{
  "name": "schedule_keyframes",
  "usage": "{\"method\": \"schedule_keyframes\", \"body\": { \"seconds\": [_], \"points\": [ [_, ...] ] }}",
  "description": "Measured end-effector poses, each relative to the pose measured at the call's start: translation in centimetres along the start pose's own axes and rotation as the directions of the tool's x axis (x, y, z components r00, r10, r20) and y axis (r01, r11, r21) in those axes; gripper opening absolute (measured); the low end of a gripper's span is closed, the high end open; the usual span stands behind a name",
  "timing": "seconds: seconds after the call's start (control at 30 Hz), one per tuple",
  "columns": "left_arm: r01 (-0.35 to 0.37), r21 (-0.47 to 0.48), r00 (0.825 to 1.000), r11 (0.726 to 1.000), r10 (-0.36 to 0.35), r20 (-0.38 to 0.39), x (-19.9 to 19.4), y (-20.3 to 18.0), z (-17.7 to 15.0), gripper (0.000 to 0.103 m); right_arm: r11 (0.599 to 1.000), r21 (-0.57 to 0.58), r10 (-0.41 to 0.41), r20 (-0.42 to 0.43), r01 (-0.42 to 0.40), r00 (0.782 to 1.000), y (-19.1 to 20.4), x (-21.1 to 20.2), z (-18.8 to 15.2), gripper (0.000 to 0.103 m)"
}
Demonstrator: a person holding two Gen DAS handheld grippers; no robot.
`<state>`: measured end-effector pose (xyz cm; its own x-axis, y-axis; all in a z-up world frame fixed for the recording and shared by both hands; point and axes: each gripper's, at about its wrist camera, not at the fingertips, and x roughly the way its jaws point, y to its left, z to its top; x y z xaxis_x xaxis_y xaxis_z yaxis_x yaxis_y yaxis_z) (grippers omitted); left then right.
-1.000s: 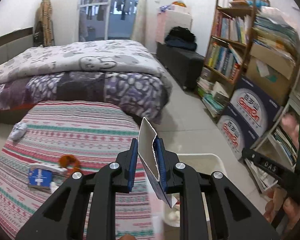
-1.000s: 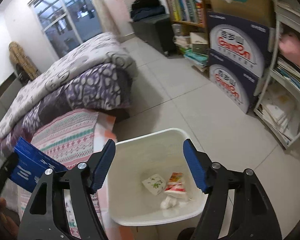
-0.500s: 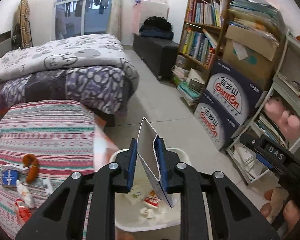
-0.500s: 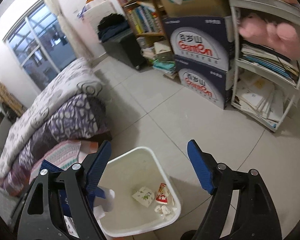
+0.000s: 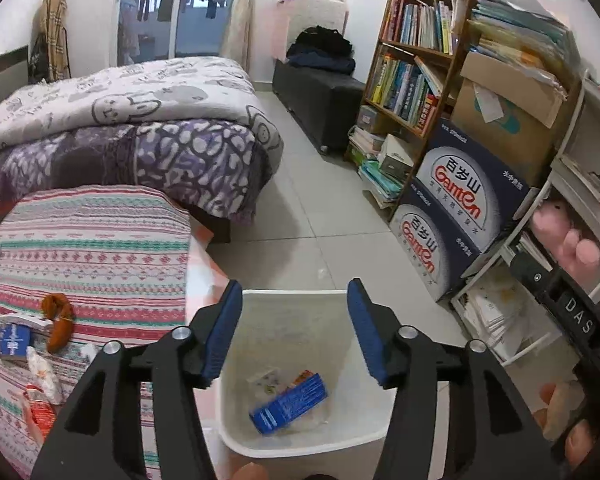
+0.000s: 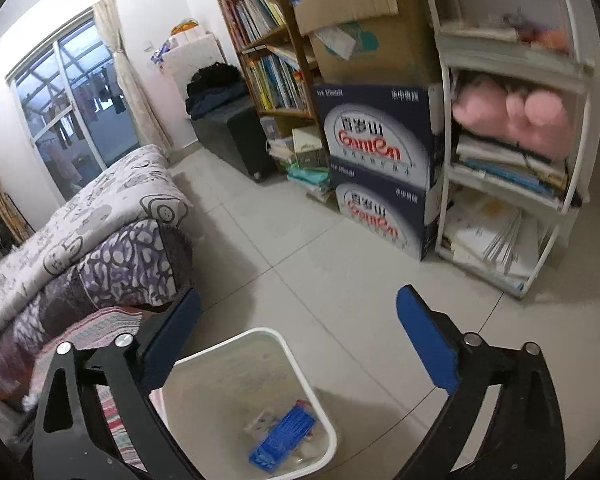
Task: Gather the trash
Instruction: 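Carry the blue box to the bin and release it with the left tool, then grasp the red snack bag on the table with the left tool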
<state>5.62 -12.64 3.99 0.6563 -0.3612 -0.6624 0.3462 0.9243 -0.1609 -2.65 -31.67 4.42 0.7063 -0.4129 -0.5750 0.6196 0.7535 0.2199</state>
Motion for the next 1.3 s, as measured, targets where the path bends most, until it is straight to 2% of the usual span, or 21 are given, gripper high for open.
{"method": "schedule_keyframes", "body": {
  "seconds": [0.3,0.5,0.7,0.93,1.03,1.2,1.23,1.3],
  "points": [
    [-0.119,0.023,0.992,0.993,0.118,0.046,-1.9,3.0,-0.9,0.074,0.988,-0.148,-0.033,0.057,0.042,0.998,3.8,-1.2,-1.9,0.096],
    [-0.214,-0.019,0.975,0.977,0.215,0.061,-3.0,6.7,-1.8,0.081,0.972,-0.233,-0.025,0.055,0.037,0.998,6.7,-1.5,-3.6,0.096],
    [-0.337,-0.056,0.940,0.940,0.339,0.026,-3.4,11.0,-3.5,0.087,0.944,-0.330,0.014,0.030,-0.004,0.999,10.3,-1.9,-5.8,0.096],
    [-0.457,-0.115,0.889,0.882,0.447,-0.099,-3.0,17.1,-6.3,0.087,0.914,-0.395,0.064,-0.072,-0.087,0.995,14.0,-1.5,-9.1,0.096],
    [-0.496,-0.130,0.862,0.859,0.468,-0.197,-2.8,19.9,-8.0,0.087,0.893,-0.436,0.076,-0.103,-0.113,0.992,15.6,-1.4,-10.4,0.096],
    [-0.529,-0.157,0.821,0.834,0.456,-0.344,-2.0,23.6,-10.7,0.087,0.869,-0.470,0.095,-0.145,-0.153,0.985,17.5,-1.3,-11.8,0.096],
    [-0.529,-0.173,0.810,0.831,0.434,-0.394,-1.4,24.7,-11.5,0.087,0.866,-0.472,0.099,-0.159,-0.164,0.982,17.9,-1.2,-12.1,0.096],
    [-0.512,-0.191,0.800,0.838,0.384,-0.462,-0.7,25.7,-12.5,0.087,0.858,-0.474,0.111,-0.201,-0.196,0.973,18.8,-1.0,-12.8,0.096]
  ]
}}
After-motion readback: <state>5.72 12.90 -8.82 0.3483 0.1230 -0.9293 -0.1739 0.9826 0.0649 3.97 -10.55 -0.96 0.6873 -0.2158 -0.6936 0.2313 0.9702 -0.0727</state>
